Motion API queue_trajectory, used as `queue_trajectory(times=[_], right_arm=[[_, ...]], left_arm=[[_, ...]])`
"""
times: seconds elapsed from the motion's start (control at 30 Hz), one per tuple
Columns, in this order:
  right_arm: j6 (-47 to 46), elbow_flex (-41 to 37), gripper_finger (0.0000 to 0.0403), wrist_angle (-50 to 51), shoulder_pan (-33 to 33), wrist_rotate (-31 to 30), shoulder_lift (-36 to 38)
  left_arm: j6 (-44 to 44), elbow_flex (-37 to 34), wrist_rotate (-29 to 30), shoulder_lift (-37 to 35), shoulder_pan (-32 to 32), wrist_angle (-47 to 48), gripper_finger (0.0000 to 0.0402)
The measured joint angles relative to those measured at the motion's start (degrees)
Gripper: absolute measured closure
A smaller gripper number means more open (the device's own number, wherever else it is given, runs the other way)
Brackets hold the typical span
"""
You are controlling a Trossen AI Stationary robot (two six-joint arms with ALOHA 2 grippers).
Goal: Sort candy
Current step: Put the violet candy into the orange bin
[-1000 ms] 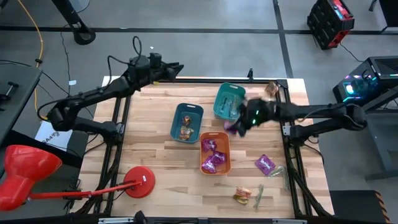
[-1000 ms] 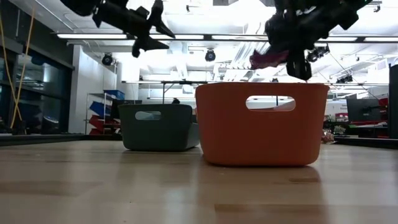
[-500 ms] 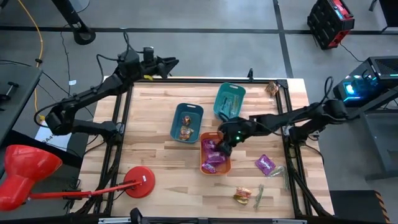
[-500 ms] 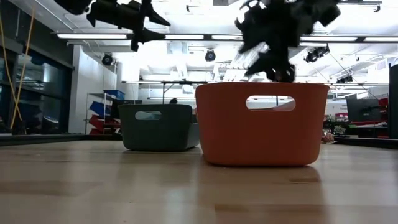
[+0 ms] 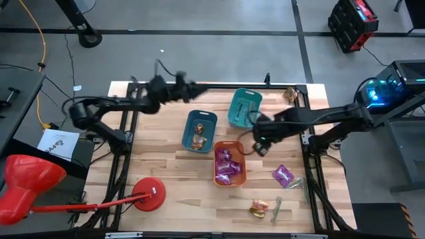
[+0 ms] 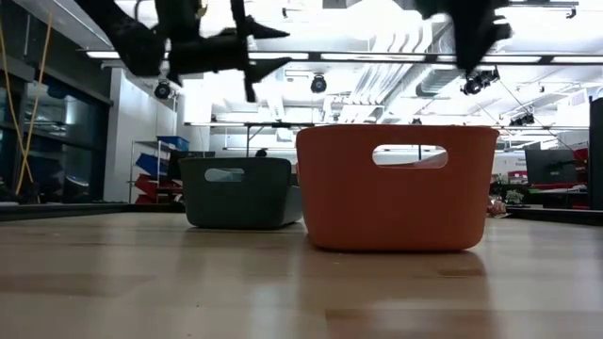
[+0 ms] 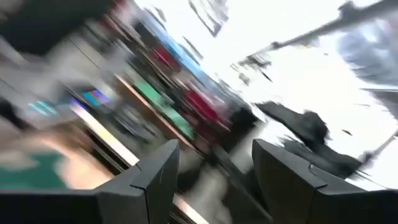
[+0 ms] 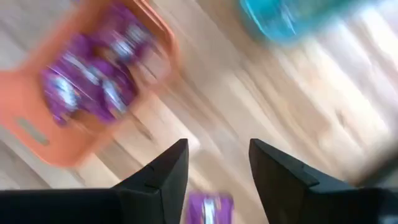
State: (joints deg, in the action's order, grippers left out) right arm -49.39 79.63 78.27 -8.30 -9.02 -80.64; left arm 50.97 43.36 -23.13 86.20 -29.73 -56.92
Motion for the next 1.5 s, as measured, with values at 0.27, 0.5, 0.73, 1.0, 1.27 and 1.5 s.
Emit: queue_trajectory(times=[0.27, 0.5, 0.73, 1.0, 1.27, 1.5], right_arm=[[-25.1, -19.5, 0.0249, -6.5, -10.8, 10.3, 12.3], [-38.0, -35.0, 0.0249, -23.5, -24.0, 13.6, 13.9], [-37.8, -40.7, 0.0249, -26.2, -27.7, 12.5, 13.4], [-32.1, -45.9, 0.0249, -33.7, -28.5, 12.4, 5.8], [-31.1, -45.2, 0.0296, -34.7, -28.2, 11.3, -0.9], [-32.1, -35.0, 0.0392, -21.5, -25.9, -2.8, 6.1]], left_arm=[[-1.3, -0.3, -11.9, -1.2, 9.2, 0.6, 0.0204], [-10.3, 0.2, -1.6, -13.4, 7.7, 17.5, 0.0204], [-22.5, 4.6, 14.0, -22.3, 10.1, 48.5, 0.0204], [-19.5, 5.0, 24.1, -23.0, 17.4, 51.6, 0.0204], [-19.6, 5.3, 29.5, -24.4, 19.8, 50.2, 0.0204], [-29.6, 11.8, 33.4, -28.3, 16.5, 58.2, 0.0204]])
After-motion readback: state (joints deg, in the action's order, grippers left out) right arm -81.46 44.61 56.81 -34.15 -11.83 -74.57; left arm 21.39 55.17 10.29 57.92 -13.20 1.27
